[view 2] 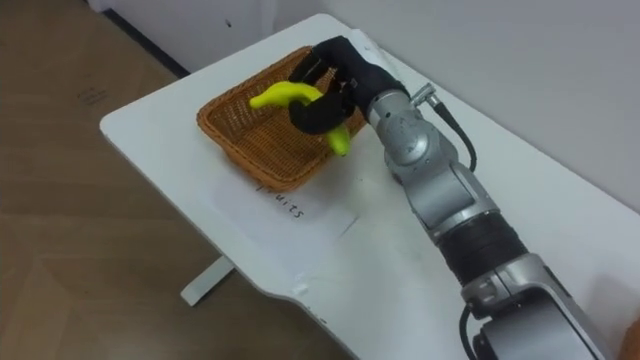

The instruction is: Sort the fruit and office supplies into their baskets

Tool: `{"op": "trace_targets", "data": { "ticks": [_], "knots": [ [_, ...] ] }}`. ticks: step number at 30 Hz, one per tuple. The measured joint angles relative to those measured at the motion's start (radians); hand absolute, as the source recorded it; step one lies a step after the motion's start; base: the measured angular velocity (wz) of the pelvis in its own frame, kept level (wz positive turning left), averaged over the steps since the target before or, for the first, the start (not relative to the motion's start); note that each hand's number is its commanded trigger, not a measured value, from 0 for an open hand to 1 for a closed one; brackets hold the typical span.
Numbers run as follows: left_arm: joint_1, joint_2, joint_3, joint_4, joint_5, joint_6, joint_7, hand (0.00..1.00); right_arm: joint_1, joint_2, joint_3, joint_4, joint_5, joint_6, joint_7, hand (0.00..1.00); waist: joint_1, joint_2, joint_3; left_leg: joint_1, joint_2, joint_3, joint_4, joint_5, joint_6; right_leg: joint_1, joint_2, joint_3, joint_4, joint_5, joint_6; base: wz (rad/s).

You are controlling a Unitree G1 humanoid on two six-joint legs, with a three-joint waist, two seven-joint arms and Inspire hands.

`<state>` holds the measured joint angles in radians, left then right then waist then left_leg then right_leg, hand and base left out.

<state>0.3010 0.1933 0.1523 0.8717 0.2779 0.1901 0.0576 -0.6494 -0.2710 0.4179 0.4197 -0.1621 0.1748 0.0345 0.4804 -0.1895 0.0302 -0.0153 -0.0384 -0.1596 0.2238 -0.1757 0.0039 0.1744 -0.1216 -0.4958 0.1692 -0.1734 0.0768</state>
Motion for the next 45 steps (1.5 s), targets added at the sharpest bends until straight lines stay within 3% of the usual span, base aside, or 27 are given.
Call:
{"op": "trace_targets", "data": {
  "ticks": [3,6,7,8,45],
  "knots": [
    [-0.005,0.003,0.0,0.007,0.0,-0.001,-0.005,0.0,0.0,0.0,0.006,0.0,0.0,-0.001,0.0,0.98,0.008,0.0,0.0001,0.0,-0.002,-0.006,0.0,0.0,0.0,0.001,0.0,0.0,0.0,0.0,0.0,0.04],
    [-0.01,0.006,0.0,0.012,0.0,-0.001,-0.009,0.0,0.0,0.0,0.018,0.0,0.0,-0.002,0.0,0.44,0.019,0.0,0.0002,-0.001,-0.002,-0.009,0.0,0.0,0.0,0.002,-0.001,0.0,0.0,0.0,0.0,0.04],
    [-0.01,0.006,0.0,0.012,0.0,-0.001,-0.01,0.0,0.0,0.0,0.023,0.0,0.0,-0.003,0.0,0.04,0.02,0.0,0.0002,-0.002,-0.003,-0.011,0.001,0.0,0.0,0.002,-0.001,0.0,0.0,0.0,0.0,0.09],
    [-0.01,0.006,0.0,0.013,0.0,-0.002,-0.01,0.0,0.0,0.0,0.029,0.0,0.0,-0.004,0.0,0.0,0.019,0.0,-0.0001,-0.006,-0.005,-0.015,0.003,0.0,0.0,0.002,-0.001,0.001,-0.001,0.0,0.0,0.11],
    [-0.032,0.012,-0.016,0.052,0.0,-0.003,-0.023,0.0,0.0,0.0,0.031,0.001,-0.002,-0.011,0.035,0.0,0.015,0.003,0.0003,-0.017,-0.007,-0.015,0.014,0.0,0.001,-0.002,-0.002,0.003,-0.001,0.0,0.0,0.0]
  ]
}}
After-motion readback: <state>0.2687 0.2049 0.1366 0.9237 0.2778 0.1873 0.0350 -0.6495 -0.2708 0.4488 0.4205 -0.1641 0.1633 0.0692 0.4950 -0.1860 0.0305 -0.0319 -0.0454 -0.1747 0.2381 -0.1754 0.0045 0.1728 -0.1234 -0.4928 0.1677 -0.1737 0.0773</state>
